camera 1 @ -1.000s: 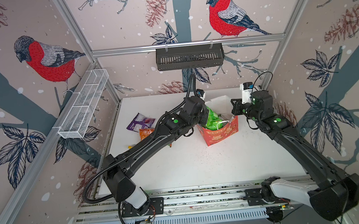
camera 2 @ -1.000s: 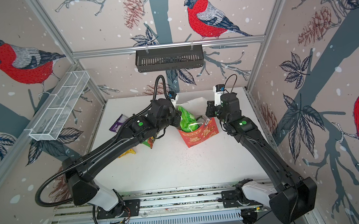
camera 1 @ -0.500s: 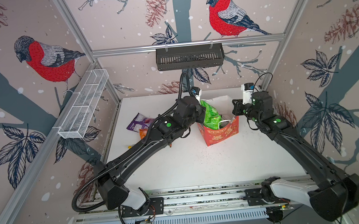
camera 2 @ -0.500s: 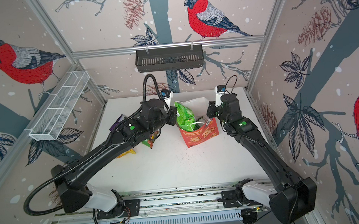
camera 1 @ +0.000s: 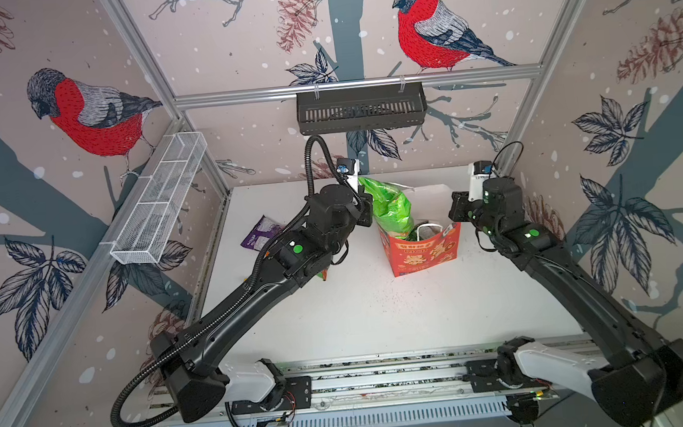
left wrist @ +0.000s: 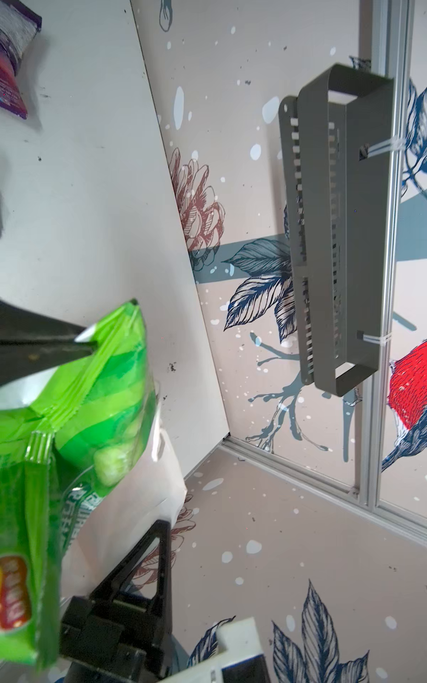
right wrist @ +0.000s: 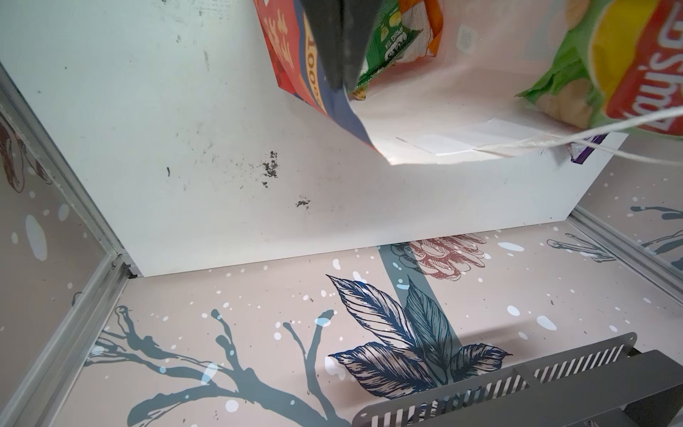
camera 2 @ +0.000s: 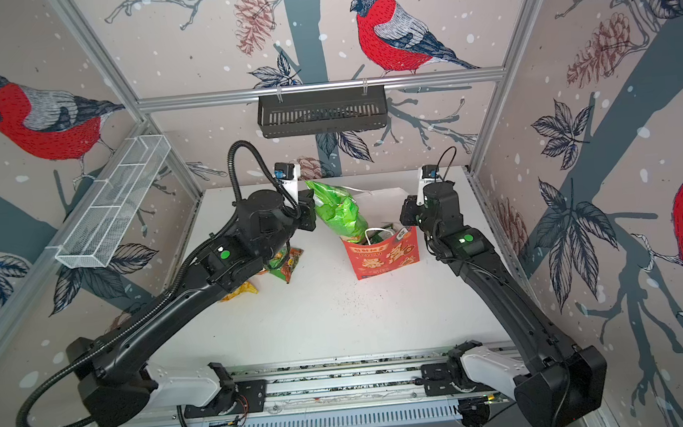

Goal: Take the snacks out of the paper bag
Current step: 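Lift the green chip packet up out of the bag with the left gripper, then carry the green packet over the table packets and release it with the left gripper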

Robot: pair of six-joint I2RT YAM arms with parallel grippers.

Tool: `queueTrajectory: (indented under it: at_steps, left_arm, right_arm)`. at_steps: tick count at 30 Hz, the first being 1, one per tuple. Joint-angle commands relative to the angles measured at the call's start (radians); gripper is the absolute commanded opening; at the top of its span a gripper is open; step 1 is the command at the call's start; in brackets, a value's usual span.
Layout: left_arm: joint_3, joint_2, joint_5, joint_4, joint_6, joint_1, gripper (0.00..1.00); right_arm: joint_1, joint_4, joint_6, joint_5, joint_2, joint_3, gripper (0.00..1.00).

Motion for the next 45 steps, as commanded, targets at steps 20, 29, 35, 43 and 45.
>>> queueTrajectory:
  at_steps: [20,29,35,43,45]
  left_arm:
    - [-0.027,-0.024,0.019,0.204,0.024,0.063,0.00]
    - [0.048,0.024,0.015,0.203,0.048,0.089,0.00]
    - [0.092,0.053,0.046,0.202,0.042,0.091,0.00]
    - [0.187,0.096,0.021,0.143,0.058,0.092,0.00]
    - [0.217,0.103,-0.006,0.122,0.070,0.095,0.00]
  right_arm:
    - [-0.011,0.051,0.070,0.031,-0.021,-0.032,0.00]
    - [-0.018,0.058,0.068,0.034,-0.038,-0.053,0.00]
    - [-0.024,0.065,0.069,0.024,-0.039,-0.055,0.00]
    - [-0.036,0.059,0.070,0.004,-0.046,-0.057,0.00]
    - [-0.037,0.055,0.070,-0.006,-0.043,-0.057,0.00]
